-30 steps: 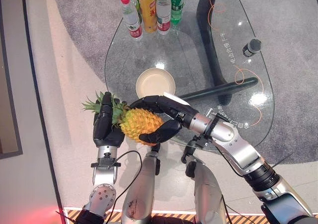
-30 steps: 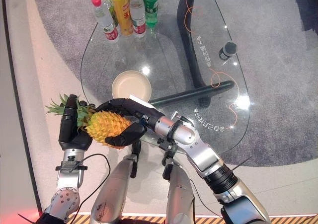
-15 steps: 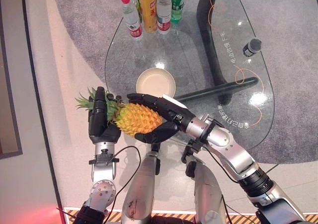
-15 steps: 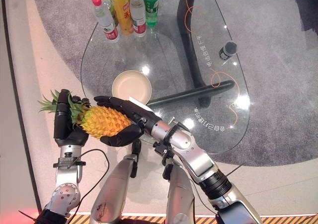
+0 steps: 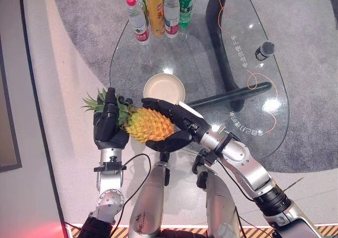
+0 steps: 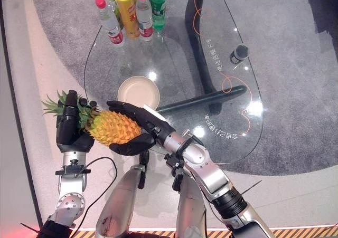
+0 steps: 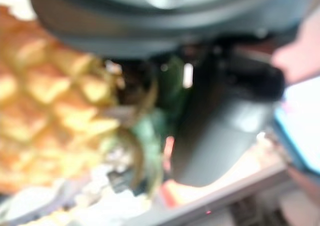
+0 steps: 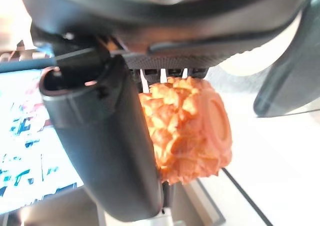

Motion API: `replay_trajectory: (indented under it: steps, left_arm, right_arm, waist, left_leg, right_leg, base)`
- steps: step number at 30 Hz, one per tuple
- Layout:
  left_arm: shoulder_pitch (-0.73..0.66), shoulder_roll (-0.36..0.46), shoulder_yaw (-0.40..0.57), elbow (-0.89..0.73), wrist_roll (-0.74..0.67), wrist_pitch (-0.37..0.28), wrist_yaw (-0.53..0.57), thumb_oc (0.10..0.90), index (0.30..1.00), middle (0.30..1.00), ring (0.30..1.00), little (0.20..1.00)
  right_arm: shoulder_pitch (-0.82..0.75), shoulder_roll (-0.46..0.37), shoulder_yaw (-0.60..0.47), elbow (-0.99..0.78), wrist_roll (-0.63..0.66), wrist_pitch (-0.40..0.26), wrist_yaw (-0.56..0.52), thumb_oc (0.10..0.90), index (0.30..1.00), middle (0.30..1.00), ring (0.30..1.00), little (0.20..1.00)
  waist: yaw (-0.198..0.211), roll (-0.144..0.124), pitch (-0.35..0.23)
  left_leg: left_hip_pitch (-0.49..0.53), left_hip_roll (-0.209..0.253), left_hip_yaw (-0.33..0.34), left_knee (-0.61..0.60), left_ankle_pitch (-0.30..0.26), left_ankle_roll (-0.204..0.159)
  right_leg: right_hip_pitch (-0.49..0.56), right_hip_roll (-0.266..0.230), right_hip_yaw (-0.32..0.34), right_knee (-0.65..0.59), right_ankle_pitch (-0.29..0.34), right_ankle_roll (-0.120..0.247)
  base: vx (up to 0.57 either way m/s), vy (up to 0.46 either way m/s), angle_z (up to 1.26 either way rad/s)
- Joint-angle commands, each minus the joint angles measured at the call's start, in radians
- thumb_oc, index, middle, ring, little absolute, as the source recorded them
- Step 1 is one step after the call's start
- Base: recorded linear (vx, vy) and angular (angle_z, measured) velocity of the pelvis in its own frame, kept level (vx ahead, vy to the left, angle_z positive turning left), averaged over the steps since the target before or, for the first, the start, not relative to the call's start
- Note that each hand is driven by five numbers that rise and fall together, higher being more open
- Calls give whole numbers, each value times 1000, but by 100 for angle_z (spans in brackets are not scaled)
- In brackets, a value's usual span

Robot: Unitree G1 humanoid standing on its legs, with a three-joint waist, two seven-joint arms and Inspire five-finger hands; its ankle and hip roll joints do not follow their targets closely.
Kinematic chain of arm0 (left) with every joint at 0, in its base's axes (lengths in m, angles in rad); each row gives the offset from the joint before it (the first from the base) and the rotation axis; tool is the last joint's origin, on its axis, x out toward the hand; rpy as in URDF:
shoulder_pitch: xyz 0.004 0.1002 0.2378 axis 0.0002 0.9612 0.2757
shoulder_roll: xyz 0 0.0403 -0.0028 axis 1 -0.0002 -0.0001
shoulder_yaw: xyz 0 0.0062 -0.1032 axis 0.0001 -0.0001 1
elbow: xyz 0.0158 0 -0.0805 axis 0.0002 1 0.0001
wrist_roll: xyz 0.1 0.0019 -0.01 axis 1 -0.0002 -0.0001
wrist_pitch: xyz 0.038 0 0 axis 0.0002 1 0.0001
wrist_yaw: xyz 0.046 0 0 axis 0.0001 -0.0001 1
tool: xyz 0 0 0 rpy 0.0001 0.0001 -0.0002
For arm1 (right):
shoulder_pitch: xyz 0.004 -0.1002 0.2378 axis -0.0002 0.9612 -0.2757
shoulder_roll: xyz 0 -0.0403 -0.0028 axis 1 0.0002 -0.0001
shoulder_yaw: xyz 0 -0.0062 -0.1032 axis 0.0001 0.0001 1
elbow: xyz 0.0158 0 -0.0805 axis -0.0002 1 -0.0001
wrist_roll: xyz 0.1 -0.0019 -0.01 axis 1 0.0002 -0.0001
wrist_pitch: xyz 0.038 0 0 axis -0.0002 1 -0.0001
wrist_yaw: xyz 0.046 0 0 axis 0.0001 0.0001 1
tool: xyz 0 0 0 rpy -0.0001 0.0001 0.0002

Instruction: Pick up the fruit to the plate

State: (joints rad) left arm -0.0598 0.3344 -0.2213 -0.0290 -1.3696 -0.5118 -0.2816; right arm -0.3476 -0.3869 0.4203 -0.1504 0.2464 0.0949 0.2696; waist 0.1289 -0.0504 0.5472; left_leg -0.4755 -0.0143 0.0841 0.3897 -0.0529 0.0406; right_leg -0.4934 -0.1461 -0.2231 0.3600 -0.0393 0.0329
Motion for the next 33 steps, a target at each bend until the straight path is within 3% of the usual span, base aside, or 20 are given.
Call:
replay_trajectory:
  steps: [1, 7, 16, 26, 33]
  left_arm:
    - [-109, -29, 85, -228, 202, -118, 18, 100, 300, 300, 300, 200]
    - [-119, -1, 118, -179, 545, -171, 209, 100, 300, 300, 300, 200]
    - [-153, 52, 148, -95, 718, -199, 332, 100, 300, 300, 300, 200]
    - [-280, 105, 128, 28, 883, -250, 524, 100, 300, 300, 300, 200]
    - [-422, 127, 102, 127, 976, -281, 643, 100, 300, 300, 300, 200]
  right_arm:
    - [34, -35, -69, -100, -28, -54, -46, 800, 900, 900, 900, 900]
    - [83, -70, -141, -102, -49, -79, -84, 800, 900, 900, 900, 900]
    - [127, -104, -206, -81, -25, -99, -86, 800, 900, 900, 900, 900]
    - [102, -113, -152, -16, 16, -36, -64, 800, 900, 900, 900, 900]
    - [17, -113, -67, 27, 69, 54, -13, 800, 900, 900, 900, 900]
  waist:
    - [-13, 7, -27]
    - [-34, 6, -27]
    - [-65, 0, -27]
    - [-98, 7, -27]
    - [-123, 6, -27]
  left_leg:
    - [-14, -69, -4, 26, -39, 58]
    - [-23, -63, 9, 38, -45, 59]
    - [-27, -43, 35, 59, -56, 58]
    - [-77, -31, 51, 90, -62, 48]
    - [-150, -27, 67, 110, -62, 41]
  right_leg:
    - [4, 19, -26, 79, 39, 46]
    - [-10, 21, -11, 90, 40, 52]
    - [-18, 22, 5, 102, 34, 57]
    - [-76, 22, 26, 126, 26, 53]
    - [-153, 31, 46, 135, 31, 50]
  base:
    - [-2, 28, -15]
    - [-1, 20, -7]
    - [10, 12, -7]
    - [5, 24, -3]
    - [-30, 48, -8]
